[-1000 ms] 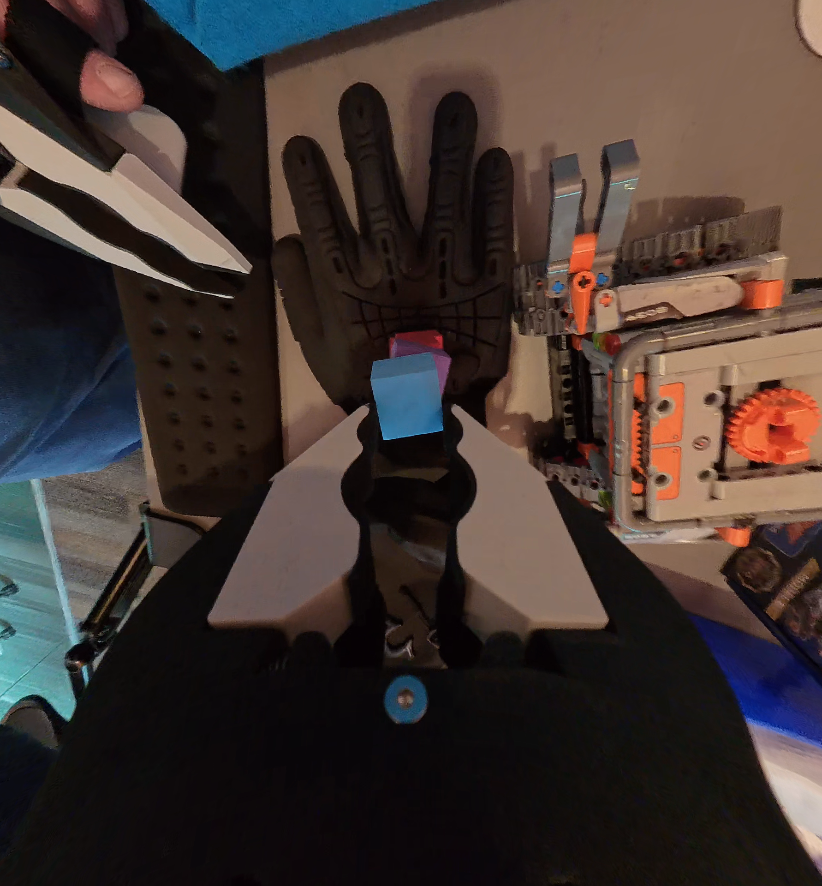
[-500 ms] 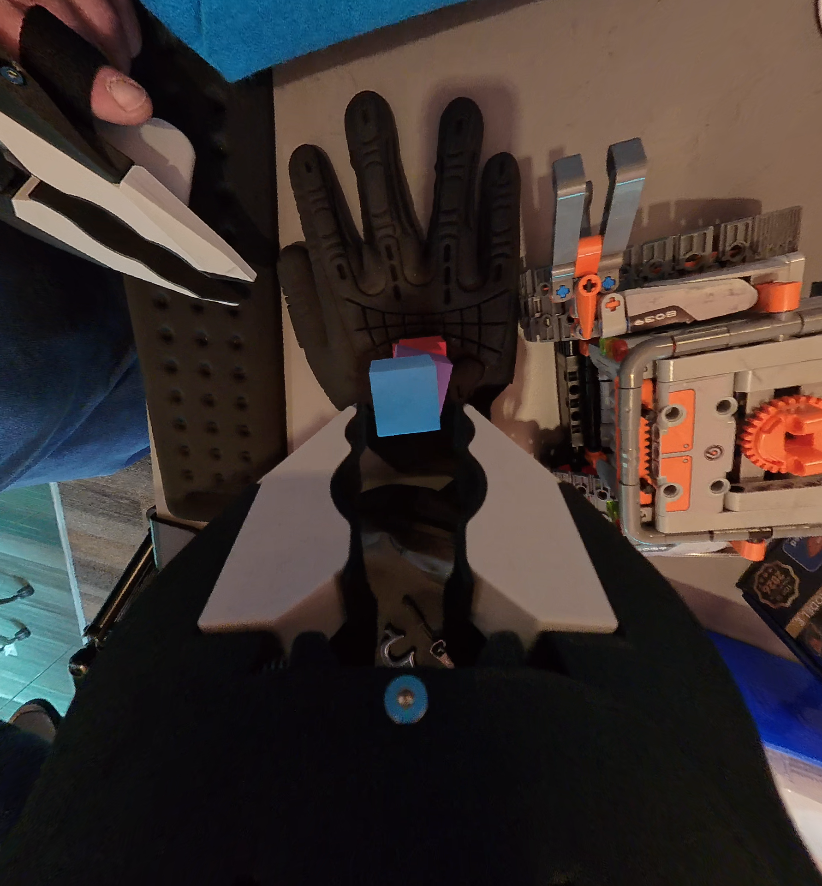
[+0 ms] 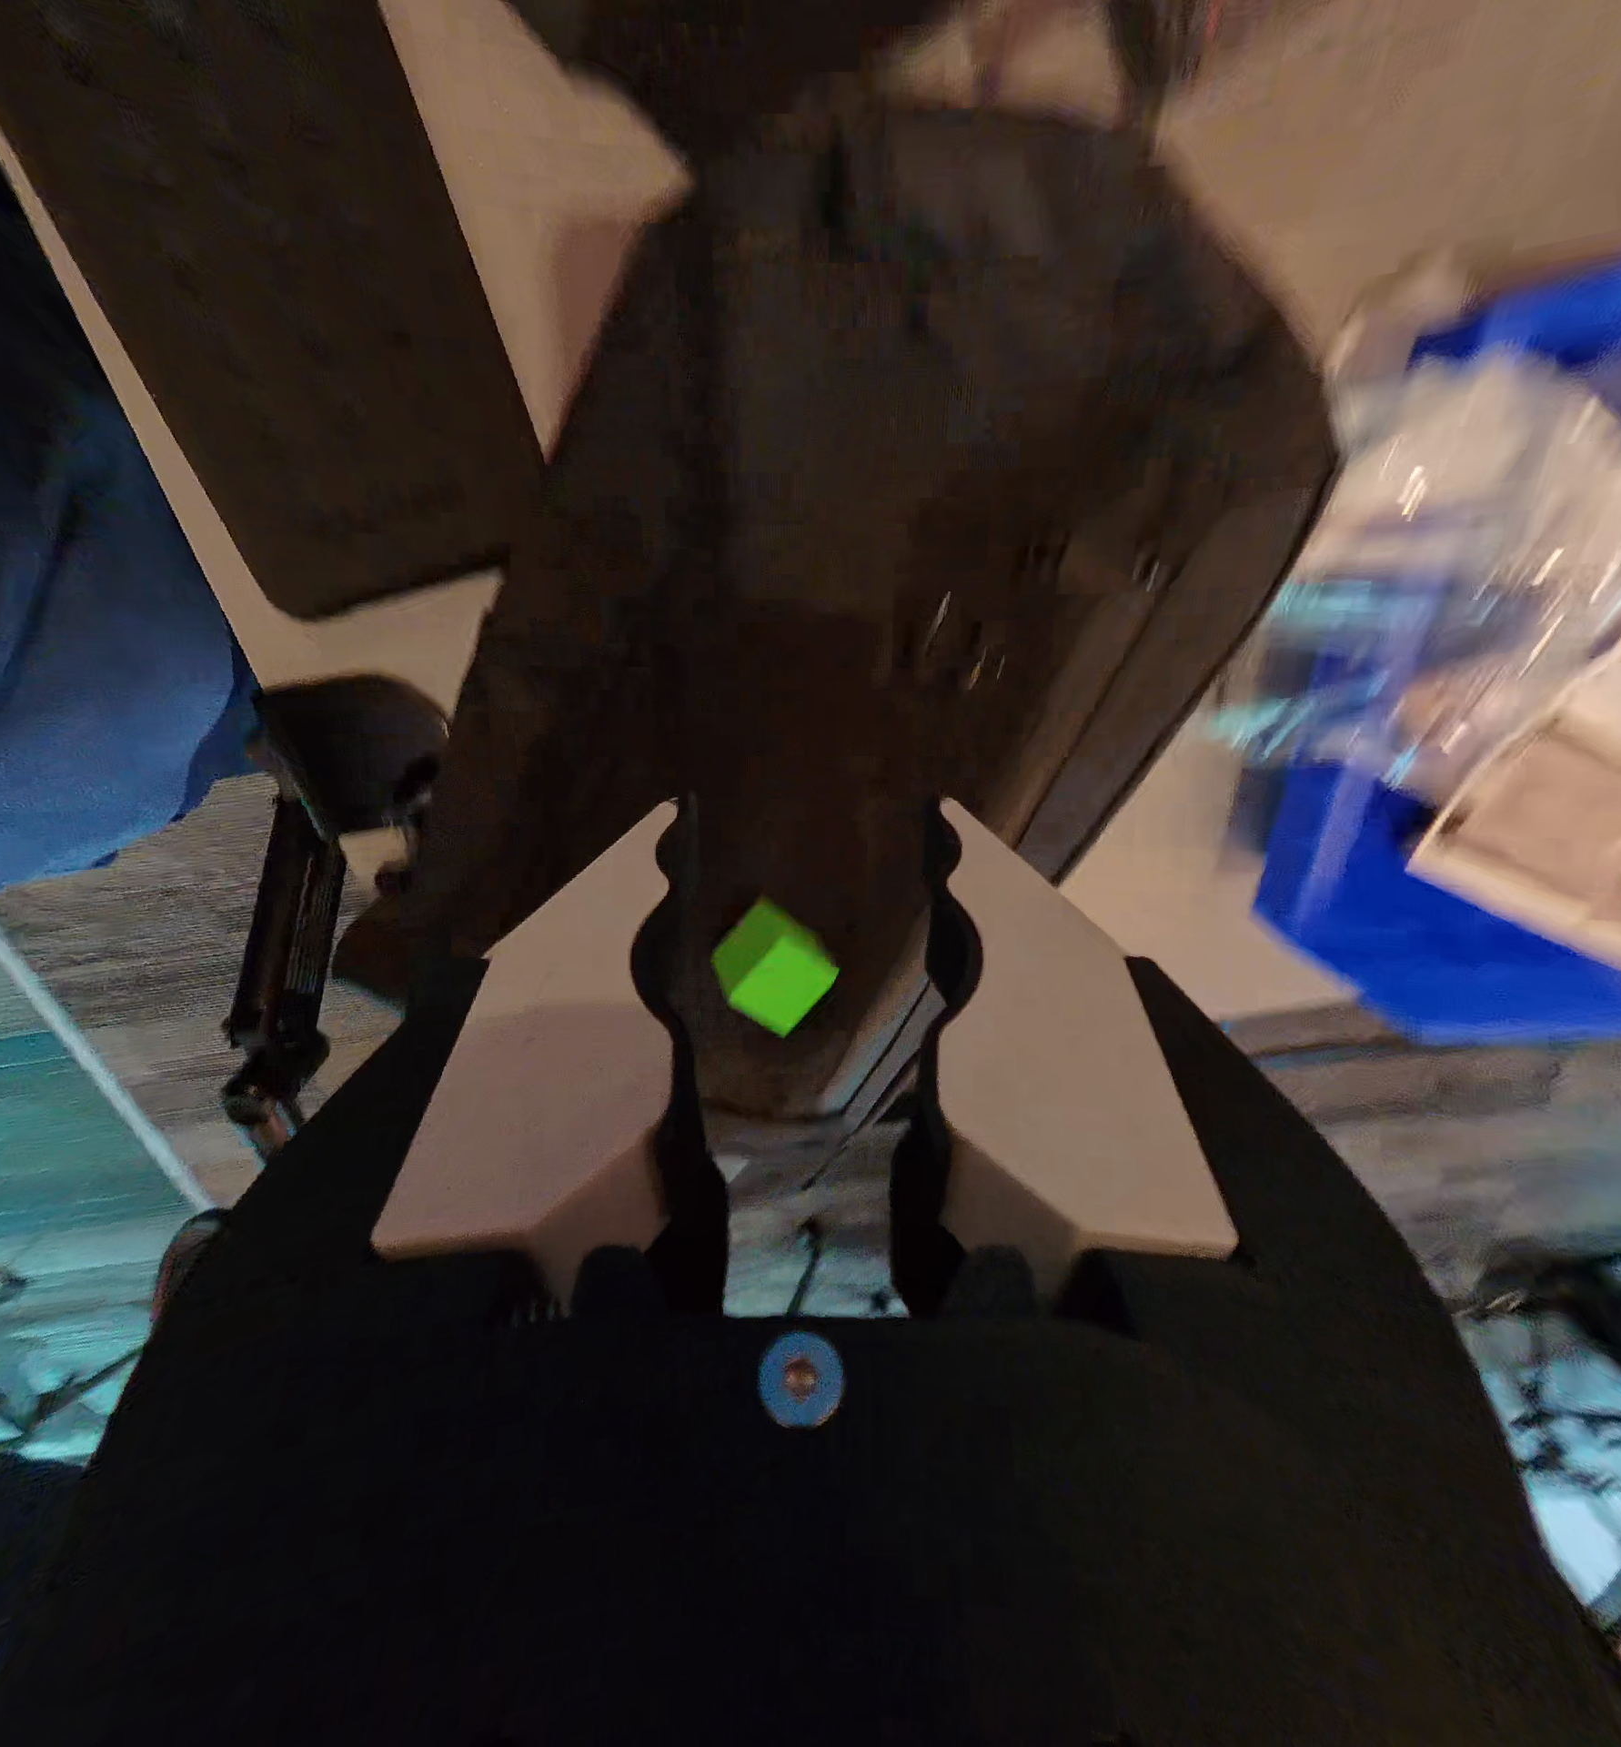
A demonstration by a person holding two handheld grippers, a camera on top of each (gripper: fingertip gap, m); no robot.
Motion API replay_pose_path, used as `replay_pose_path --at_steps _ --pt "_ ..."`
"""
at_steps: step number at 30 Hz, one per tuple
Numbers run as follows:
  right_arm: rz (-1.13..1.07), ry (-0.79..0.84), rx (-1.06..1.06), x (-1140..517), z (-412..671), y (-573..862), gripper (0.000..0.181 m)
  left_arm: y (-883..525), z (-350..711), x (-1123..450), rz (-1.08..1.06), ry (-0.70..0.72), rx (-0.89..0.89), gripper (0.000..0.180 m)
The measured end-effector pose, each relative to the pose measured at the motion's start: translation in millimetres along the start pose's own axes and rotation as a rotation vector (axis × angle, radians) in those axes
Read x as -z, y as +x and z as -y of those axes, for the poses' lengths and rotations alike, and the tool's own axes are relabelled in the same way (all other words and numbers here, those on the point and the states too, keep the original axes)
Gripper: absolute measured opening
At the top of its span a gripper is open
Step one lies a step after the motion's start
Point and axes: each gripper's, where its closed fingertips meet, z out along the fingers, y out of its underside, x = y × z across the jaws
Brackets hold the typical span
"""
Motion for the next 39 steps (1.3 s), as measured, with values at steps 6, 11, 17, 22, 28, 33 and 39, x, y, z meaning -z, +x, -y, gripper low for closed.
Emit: replay_pose_path --at_steps 6,11,17,22,28,33,39 --pt "0.026 -0.051 -0.266 -25.4 -79.5 -10.0 0.053 1.6 0.2 -0.1 -0.013 0.000 -0.001 0.021" --pt "0.048 -0.017 -0.378 -39.2 -94.2 -9.4 0.046 1.6 -0.2 -0.4 -0.014 -0.004 0.000 0.021" --pt "0.107 0.116 -0.368 -34.5 -72.1 -9.2 0.029 1.2 -0.1 -0.1 -0.009 -0.003 -0.002 0.021" --pt "0.071 0.298 -0.146 5.3 32.1 -4.5 0.029 1.3 -0.1 0.0 -0.009 -0.002 -0.003 0.021" --pt "0.077 0.299 0.135 12.2 160.4 -9.9 0.029 0.9 0.1 0.3 -0.005 0.000 -0.003 0.021" --pt "0.113 0.217 0.240 -11.3 203.3 -7.8 0.029 -0.2 0.3 0.7 0.005 0.003 -0.002 0.022" --pt "0.146 0.156 0.282 -26.6 213.3 -6.2 0.029 -0.2 0.6 1.1 0.007 0.006 -0.004 0.021"
